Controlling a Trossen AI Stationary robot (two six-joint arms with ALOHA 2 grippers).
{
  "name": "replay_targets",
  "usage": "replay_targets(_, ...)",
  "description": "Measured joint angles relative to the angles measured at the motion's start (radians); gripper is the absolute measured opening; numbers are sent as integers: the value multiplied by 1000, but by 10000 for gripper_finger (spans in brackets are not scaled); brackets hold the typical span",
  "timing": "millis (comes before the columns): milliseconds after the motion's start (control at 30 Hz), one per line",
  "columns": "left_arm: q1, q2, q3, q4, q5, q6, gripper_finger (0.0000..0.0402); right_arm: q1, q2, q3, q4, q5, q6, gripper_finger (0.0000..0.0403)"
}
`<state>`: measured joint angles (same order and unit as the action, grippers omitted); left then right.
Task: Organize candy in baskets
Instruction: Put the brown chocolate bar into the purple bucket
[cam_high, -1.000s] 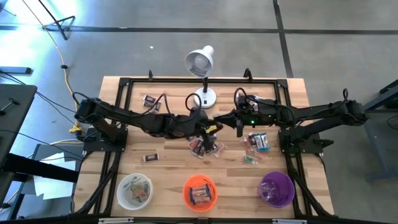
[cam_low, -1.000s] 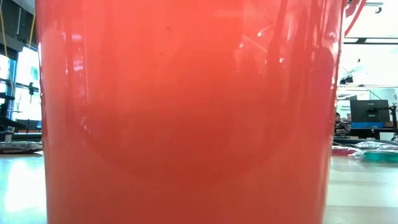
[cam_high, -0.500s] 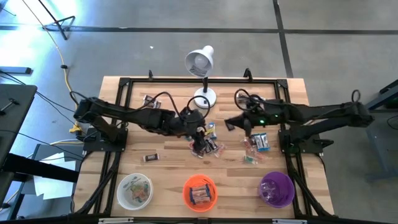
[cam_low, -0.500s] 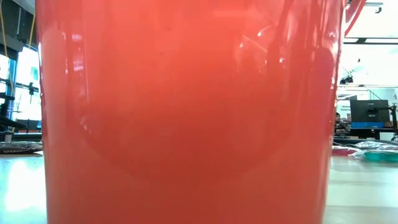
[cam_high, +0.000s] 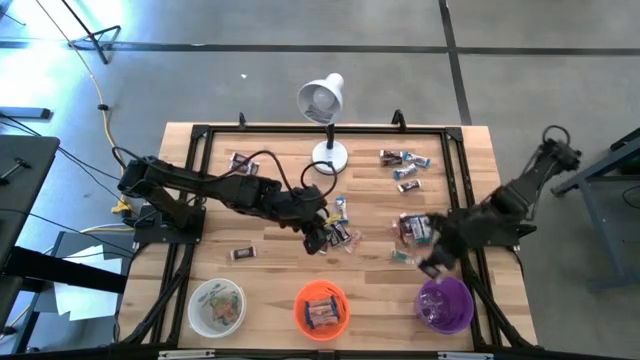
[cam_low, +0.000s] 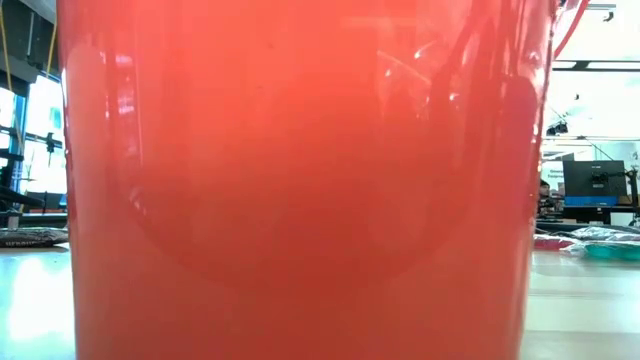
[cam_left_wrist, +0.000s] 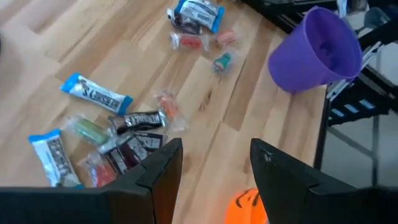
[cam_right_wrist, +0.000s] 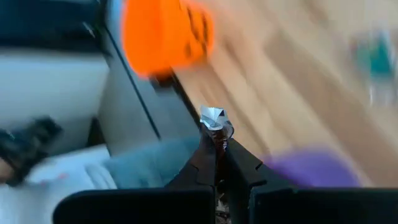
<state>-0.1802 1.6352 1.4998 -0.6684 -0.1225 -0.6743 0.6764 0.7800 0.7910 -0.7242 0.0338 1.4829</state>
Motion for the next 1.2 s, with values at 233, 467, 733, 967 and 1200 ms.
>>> replay_targets(233,-24,0,0,1,1,-48,177,251,122,0,-21,-35,194,15)
replay_targets(467,-31,0,0,-1,1,-82,177,274,178,0,-35,-167,203,104)
replay_targets(733,-23,0,0,-143,-49,-107,177,196,122,0,-57,-103,97,133)
replay_targets(967,12,-19,0,-646,-218,-79,177,42,55,0,-62,33,-38,132)
replay_targets(1200,122,-33,-48,-873,-361,52,177,-190,66,0,-61,39,-167,132)
